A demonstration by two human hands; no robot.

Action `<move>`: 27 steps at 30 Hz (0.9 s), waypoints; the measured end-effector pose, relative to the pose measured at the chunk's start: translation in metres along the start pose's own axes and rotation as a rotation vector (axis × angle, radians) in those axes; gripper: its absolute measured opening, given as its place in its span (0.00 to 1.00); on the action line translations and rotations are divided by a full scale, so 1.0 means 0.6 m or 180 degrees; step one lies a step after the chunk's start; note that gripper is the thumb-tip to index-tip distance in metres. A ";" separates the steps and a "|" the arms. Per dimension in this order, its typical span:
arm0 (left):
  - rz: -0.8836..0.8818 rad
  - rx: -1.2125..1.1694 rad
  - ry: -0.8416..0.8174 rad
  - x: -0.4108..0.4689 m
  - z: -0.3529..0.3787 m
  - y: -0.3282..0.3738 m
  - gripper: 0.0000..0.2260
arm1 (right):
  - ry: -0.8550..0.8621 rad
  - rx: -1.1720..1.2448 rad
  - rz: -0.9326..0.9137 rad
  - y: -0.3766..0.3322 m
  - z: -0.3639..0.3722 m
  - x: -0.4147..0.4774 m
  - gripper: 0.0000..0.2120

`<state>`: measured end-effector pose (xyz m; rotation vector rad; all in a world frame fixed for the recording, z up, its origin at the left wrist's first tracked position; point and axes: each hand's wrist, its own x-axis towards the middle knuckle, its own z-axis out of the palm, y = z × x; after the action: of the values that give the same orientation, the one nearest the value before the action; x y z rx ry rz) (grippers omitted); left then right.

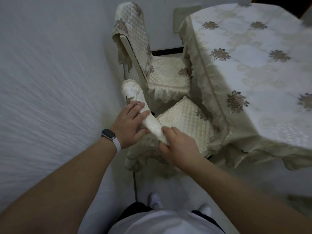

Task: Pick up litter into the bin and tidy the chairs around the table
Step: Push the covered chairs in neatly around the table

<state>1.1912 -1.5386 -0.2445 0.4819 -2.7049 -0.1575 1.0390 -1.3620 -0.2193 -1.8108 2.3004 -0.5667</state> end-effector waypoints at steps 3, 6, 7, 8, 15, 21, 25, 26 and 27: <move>0.0146 -0.0111 0.0122 0.061 0.001 0.008 0.29 | 0.0145 -0.0010 0.0115 0.028 -0.035 0.019 0.20; 0.0197 -0.0262 0.0263 0.117 0.009 0.014 0.29 | 0.0316 -0.0030 0.0209 0.057 -0.063 0.035 0.20; 0.0202 -0.0305 0.0289 0.135 0.012 0.017 0.29 | 0.0395 -0.0006 0.0243 0.068 -0.071 0.041 0.19; 0.0221 -0.0351 0.0320 0.155 0.015 0.020 0.29 | 0.0467 0.0018 0.0276 0.079 -0.080 0.048 0.19; 0.0468 -0.0373 0.0565 0.309 0.028 0.043 0.26 | 0.0877 -0.0177 0.0379 0.172 -0.153 0.109 0.21; 0.0434 -0.0366 0.0544 0.434 0.040 0.066 0.24 | 0.1112 -0.0426 0.0491 0.255 -0.207 0.164 0.19; 0.0392 -0.0541 0.0592 0.509 0.052 0.089 0.22 | 0.1236 -0.0557 0.0700 0.305 -0.240 0.190 0.18; 0.0382 -0.0567 0.0588 0.525 0.055 0.095 0.21 | 0.1259 -0.0574 0.0744 0.315 -0.246 0.194 0.19; 0.0374 -0.0580 0.0578 0.540 0.057 0.100 0.21 | 0.1300 -0.0601 0.0793 0.324 -0.251 0.198 0.18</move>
<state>0.8786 -1.5956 -0.1508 0.2689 -2.5034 -0.3091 0.7808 -1.4089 -0.1439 -1.5571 2.8850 -0.7577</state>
